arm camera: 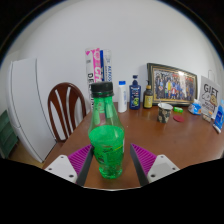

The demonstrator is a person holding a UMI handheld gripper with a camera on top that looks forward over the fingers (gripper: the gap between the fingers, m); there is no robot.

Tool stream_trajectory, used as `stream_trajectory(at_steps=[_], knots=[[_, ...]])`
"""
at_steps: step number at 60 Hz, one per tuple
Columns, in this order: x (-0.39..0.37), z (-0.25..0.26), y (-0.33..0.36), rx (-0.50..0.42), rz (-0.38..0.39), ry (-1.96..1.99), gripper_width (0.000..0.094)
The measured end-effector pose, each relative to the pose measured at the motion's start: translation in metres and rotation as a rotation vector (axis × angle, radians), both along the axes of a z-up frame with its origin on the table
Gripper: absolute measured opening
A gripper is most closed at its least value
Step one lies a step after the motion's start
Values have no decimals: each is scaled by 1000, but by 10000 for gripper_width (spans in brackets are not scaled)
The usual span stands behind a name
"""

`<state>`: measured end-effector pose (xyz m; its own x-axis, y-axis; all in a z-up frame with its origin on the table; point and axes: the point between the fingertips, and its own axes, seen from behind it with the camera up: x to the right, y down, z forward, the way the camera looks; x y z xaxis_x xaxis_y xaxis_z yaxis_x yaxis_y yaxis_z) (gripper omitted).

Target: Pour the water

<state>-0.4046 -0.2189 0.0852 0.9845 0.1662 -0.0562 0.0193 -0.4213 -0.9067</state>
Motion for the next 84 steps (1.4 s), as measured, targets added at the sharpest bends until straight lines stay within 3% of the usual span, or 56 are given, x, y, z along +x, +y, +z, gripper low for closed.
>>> stream_trajectory(at_steps=[7, 13, 19, 33, 46, 56, 69, 84], knots=[[-9, -3, 7, 16, 21, 11, 533], [-15, -2, 11, 27, 40, -10, 481], [-15, 4, 15, 40, 46, -6, 372], [-9, 78, 57, 120, 8, 108, 365], [26, 175, 149, 182, -80, 509, 364], [62, 191, 233, 113, -149, 907, 363], [104, 148, 310, -84, -317, 1557, 364], [114, 108, 345, -214, -380, 1957, 364]])
